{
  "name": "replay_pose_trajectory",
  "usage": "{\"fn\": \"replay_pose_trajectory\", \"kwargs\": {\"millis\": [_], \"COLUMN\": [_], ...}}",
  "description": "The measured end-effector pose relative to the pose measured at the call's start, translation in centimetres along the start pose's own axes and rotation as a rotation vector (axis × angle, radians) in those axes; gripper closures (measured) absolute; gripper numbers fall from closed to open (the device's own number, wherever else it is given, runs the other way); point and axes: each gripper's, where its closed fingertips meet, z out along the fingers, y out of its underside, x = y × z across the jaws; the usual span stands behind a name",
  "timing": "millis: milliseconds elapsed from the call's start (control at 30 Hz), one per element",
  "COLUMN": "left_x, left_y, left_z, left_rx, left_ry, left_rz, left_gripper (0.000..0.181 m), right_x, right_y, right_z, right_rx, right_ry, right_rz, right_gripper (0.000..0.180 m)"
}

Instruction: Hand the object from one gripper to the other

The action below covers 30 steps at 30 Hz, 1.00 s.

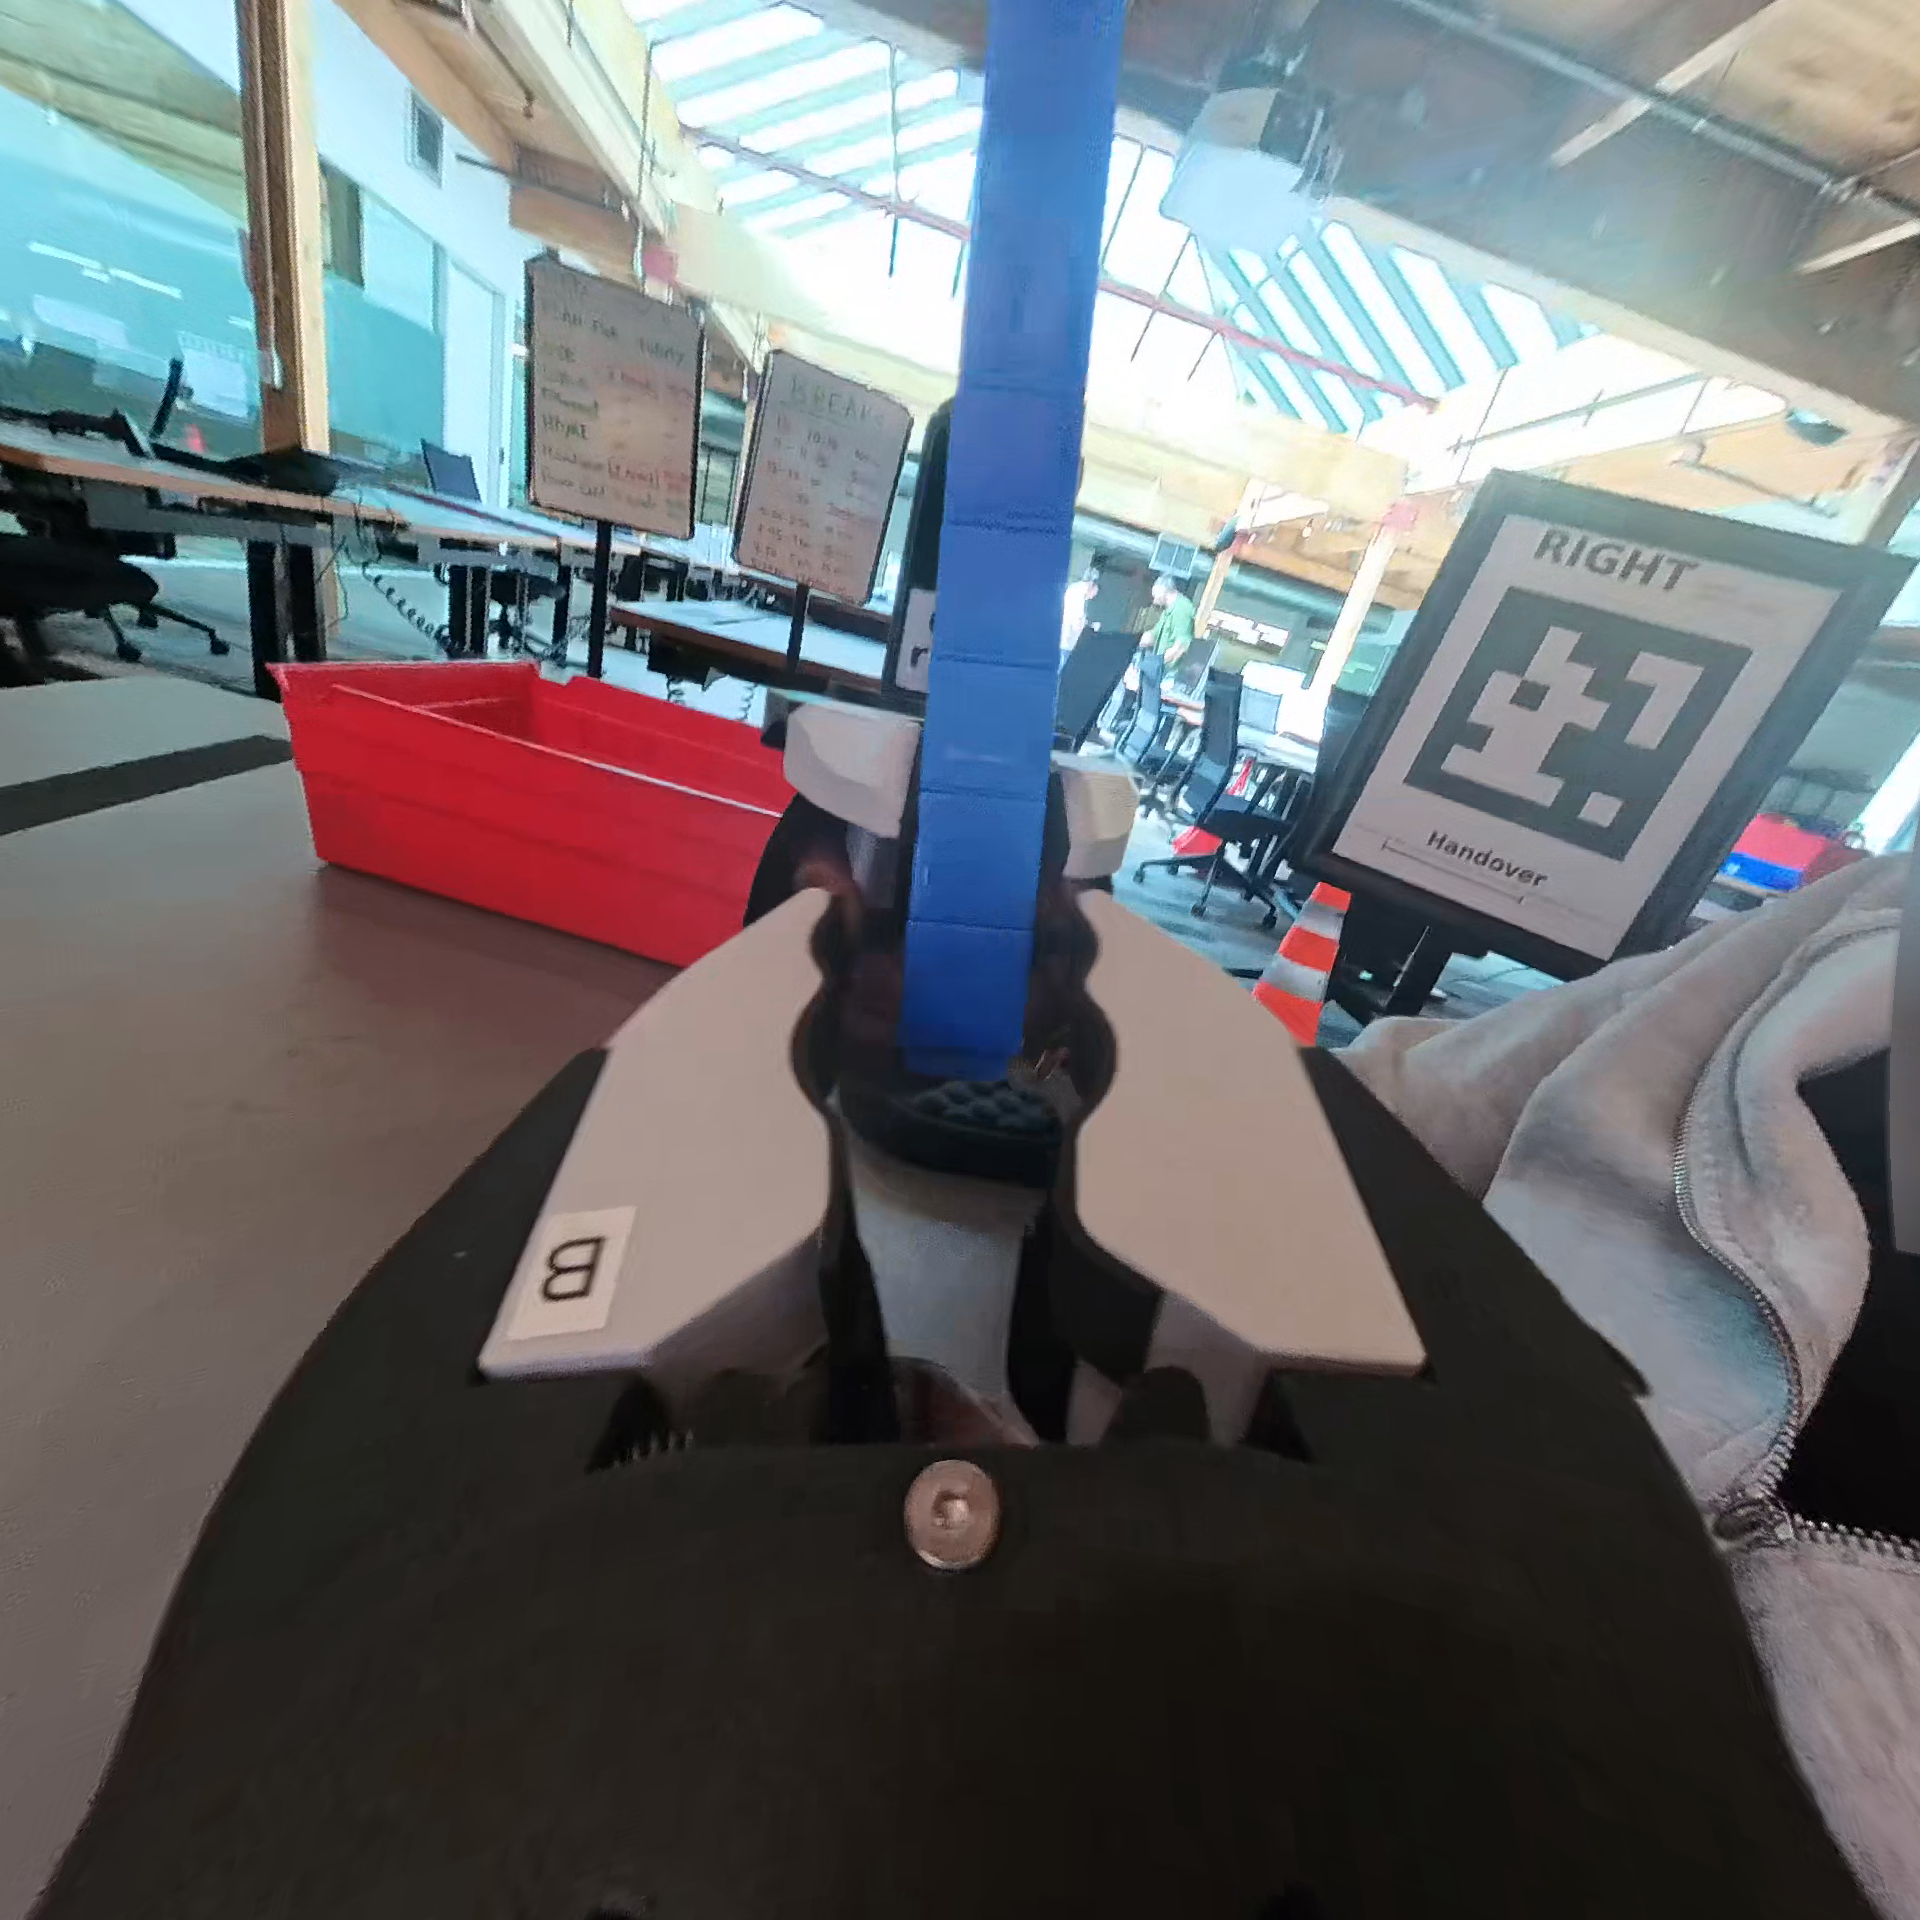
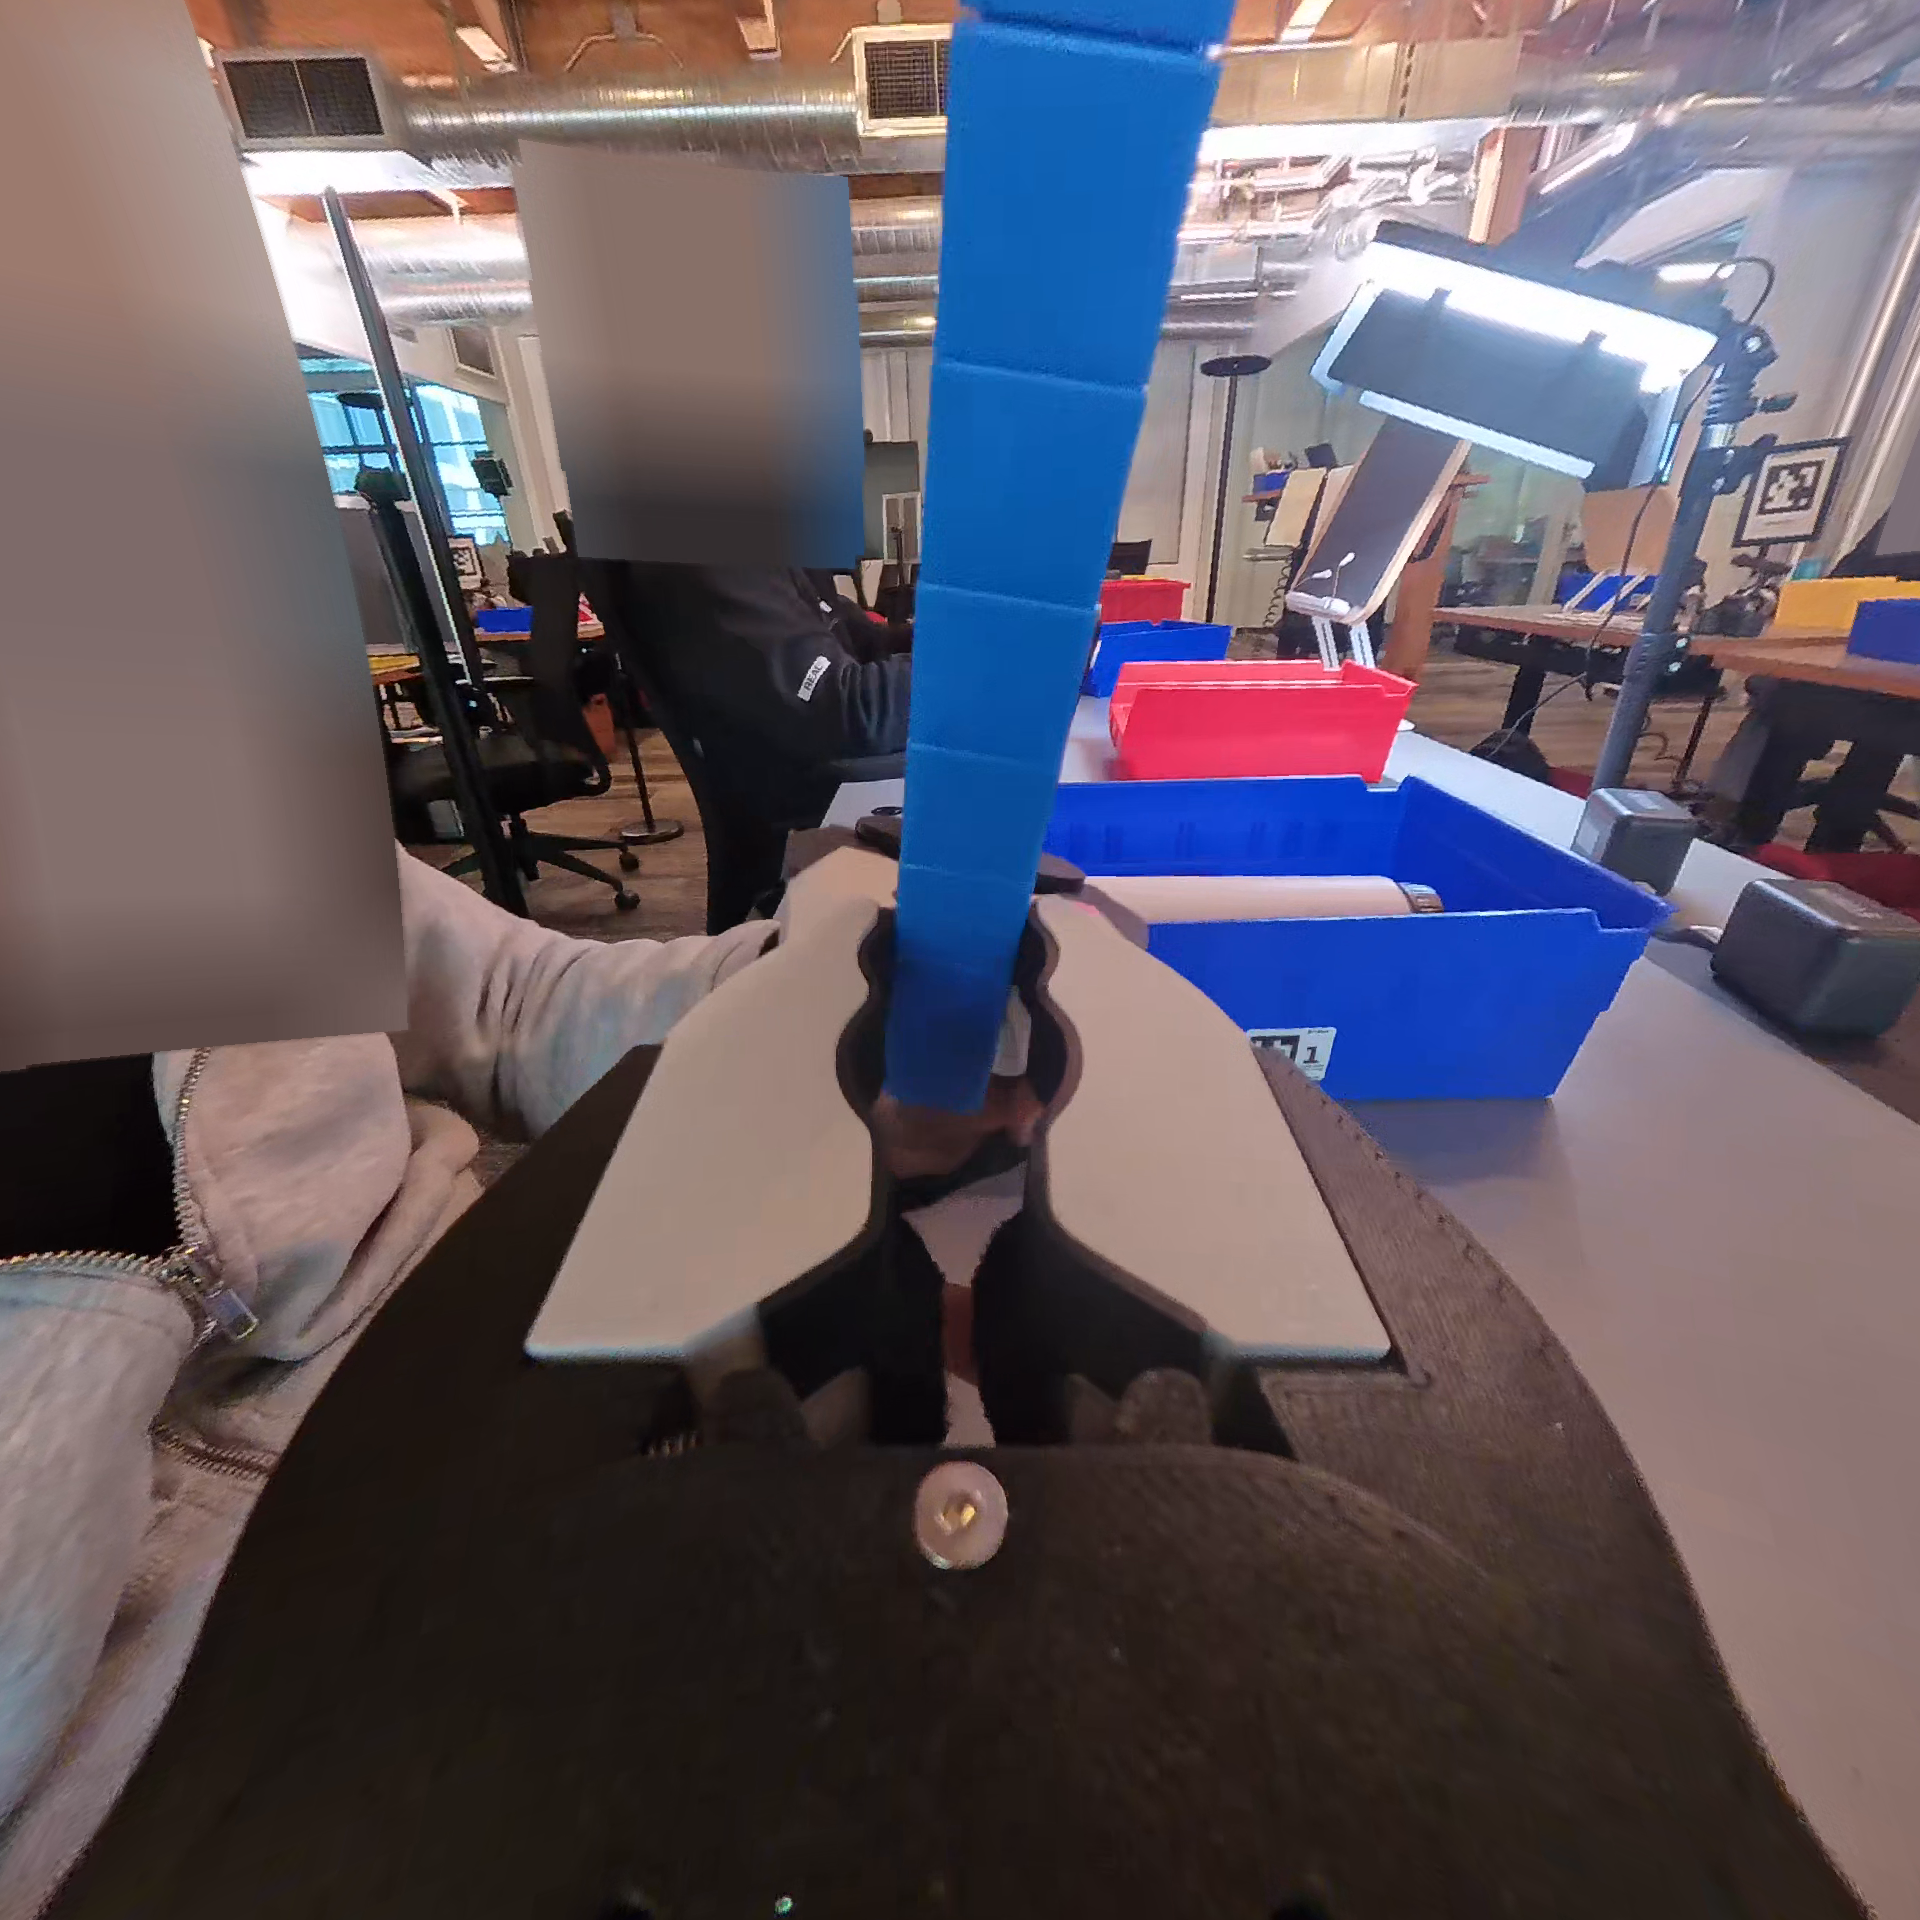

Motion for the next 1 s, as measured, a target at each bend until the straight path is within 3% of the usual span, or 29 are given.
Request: {"fn": "replay_pose_trajectory", "kwargs": {"millis": [67, 167, 233, 333, 533, 567, 767, 900, 933, 1000], "left_x": [-0.5, -1.0, -0.7, 0.2, -0.5, -0.6, -0.2, -0.3, -0.5, -0.8], "left_y": [-0.6, -2.2, -2.5, -1.8, -5.3, -5.5, -5.2, -6.2, -6.5, -6.8], "left_z": [-0.5, -1.4, -1.4, -1.1, -3.2, -3.4, -3.3, -3.8, -4.1, -4.4], "left_rx": [0.008, 0.099, 0.113, 0.069, 0.319, 0.329, 0.282, 0.376, 0.418, 0.470], "left_ry": [-0.035, -0.091, -0.076, -0.019, -0.060, -0.045, -0.032, -0.034, -0.044, -0.051], "left_rz": [0.020, 0.060, 0.070, 0.097, 0.041, 0.017, 0.030, 0.013, 0.001, -0.028], "left_gripper": [0.124, 0.121, 0.127, 0.160, 0.160, 0.160, 0.157, 0.159, 0.160, 0.159], "right_x": [0.0, -0.1, -0.3, -0.7, 0.1, 0.1, 0.2, 0.5, 0.7, 1.2], "right_y": [0.2, 1.5, 3.1, 4.7, 3.8, 3.9, 2.8, 1.2, 0.5, -0.6], "right_z": [-0.3, -0.1, 0.4, 1.1, 1.1, 1.2, 0.5, 0.0, 0.0, 0.0], "right_rx": [-0.022, -0.110, -0.196, -0.277, -0.193, -0.198, -0.152, -0.052, 0.012, 0.123], "right_ry": [-0.005, -0.014, -0.037, -0.053, -0.021, -0.022, -0.021, -0.013, -0.004, 0.027], "right_rz": [0.006, 0.016, 0.044, 0.052, 0.070, 0.063, 0.050, 0.070, 0.078, 0.108], "right_gripper": [0.157, 0.157, 0.157, 0.157, 0.149, 0.158, 0.159, 0.159, 0.153, 0.121]}}
